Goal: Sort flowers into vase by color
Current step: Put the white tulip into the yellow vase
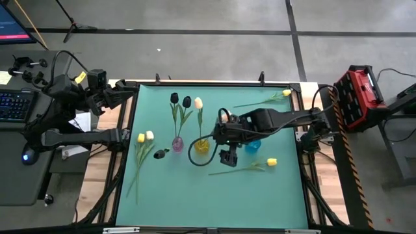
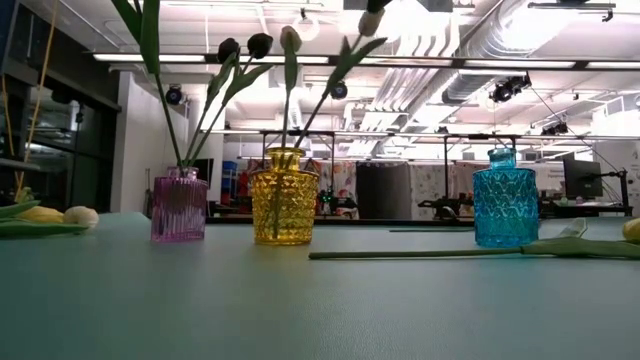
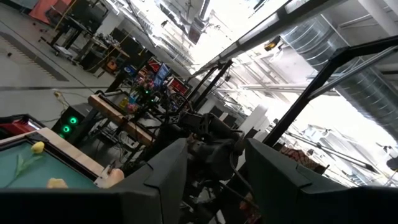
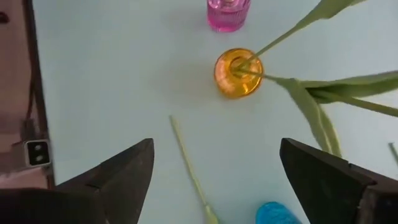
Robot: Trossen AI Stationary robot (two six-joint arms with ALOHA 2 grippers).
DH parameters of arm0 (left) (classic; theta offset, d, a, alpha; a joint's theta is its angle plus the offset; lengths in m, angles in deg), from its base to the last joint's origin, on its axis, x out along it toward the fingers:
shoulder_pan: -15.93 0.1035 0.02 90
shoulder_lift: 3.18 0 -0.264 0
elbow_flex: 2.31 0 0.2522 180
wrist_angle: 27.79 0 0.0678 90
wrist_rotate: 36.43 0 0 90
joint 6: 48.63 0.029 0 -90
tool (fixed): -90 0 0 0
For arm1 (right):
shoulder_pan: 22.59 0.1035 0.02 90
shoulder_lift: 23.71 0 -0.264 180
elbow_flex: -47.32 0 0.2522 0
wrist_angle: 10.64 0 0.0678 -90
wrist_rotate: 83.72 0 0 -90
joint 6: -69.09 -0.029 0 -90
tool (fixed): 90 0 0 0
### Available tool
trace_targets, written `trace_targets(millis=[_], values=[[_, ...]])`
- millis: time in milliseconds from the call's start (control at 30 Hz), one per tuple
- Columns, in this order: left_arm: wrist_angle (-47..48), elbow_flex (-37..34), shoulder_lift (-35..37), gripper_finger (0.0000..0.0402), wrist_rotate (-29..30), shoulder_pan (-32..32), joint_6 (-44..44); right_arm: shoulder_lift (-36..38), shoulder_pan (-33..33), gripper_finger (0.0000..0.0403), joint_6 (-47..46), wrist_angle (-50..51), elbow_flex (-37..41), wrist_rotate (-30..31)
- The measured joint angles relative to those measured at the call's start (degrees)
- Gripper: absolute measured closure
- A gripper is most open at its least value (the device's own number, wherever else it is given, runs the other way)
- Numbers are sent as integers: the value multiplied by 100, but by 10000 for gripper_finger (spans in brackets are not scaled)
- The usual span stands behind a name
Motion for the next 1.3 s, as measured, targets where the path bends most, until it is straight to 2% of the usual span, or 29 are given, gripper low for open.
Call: trace_targets(millis=[333,600,700,800,867,967,1133,1233,1300], values=[[276,-2,0,250,4,0,0,0,556,68,-518,275,108,-60],[913,0,0,250,4,-4,-132,0,1100,68,-1283,259,1328,-47],[1573,0,0,250,-259,-2,-454,19,1289,68,-1639,49,1982,-166],[2768,2,-104,250,-777,-28,-725,73,1464,68,-1943,-388,2634,-384],[3734,0,-226,250,-845,-125,-867,121,1569,68,-2150,-725,2996,-486],[5149,0,-496,250,-619,-371,-1115,164,1670,68,-2388,-1247,3416,-665],[6907,-49,-998,250,442,-1004,-1725,168,1692,68,-2511,-1773,3679,-715],[6926,-413,-1137,250,761,-1506,-2271,168,1650,68,-2497,-1915,3681,-707],[6521,-829,-1177,250,773,-1869,-2637,170,1616,68,-2435,-2024,3681,-705]])
